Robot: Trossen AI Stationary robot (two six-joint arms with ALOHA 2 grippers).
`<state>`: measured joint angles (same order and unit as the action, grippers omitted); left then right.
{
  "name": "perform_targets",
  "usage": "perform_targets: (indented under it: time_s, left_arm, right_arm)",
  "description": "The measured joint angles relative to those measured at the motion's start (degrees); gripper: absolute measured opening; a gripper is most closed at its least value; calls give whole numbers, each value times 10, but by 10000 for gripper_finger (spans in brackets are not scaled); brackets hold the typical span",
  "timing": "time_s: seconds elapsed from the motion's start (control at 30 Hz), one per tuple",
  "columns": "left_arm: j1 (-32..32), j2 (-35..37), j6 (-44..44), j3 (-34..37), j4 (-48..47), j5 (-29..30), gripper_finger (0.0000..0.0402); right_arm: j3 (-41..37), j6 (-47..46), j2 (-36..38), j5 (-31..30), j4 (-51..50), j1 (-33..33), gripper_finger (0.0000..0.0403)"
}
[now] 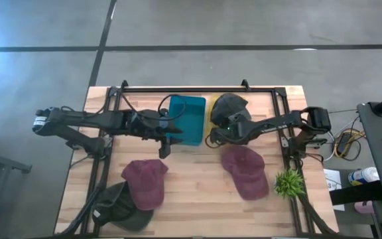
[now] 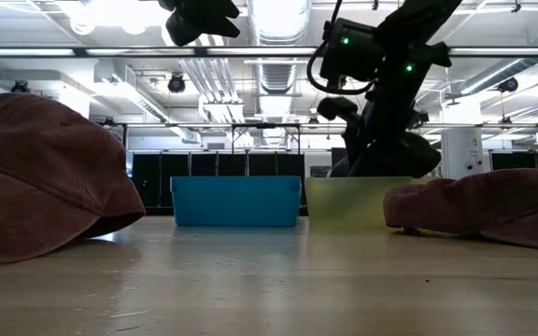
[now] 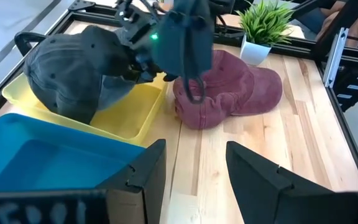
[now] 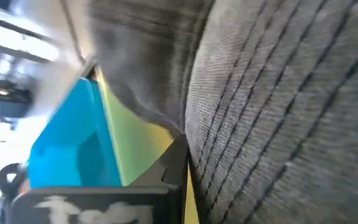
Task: Pick & Place hat
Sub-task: Put the right black cap into the yellow bin
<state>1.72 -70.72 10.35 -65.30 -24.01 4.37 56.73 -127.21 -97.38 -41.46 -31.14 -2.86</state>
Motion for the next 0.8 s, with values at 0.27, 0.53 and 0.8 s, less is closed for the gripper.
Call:
perform_targets:
  time_s: [0.27,0.53,0.8]
  left_arm:
    - [-2,0,6,0,1,-3,161]
    - [-6,0,6,0,30,-4,161]
    - [-9,0,6,0,44,-4,161]
  right_arm:
    - [-2,-18,17,142,6,-7,69]
    - [-3,42,59,170,-2,-10,85]
    - [-6,123,81,164,0,-9,96]
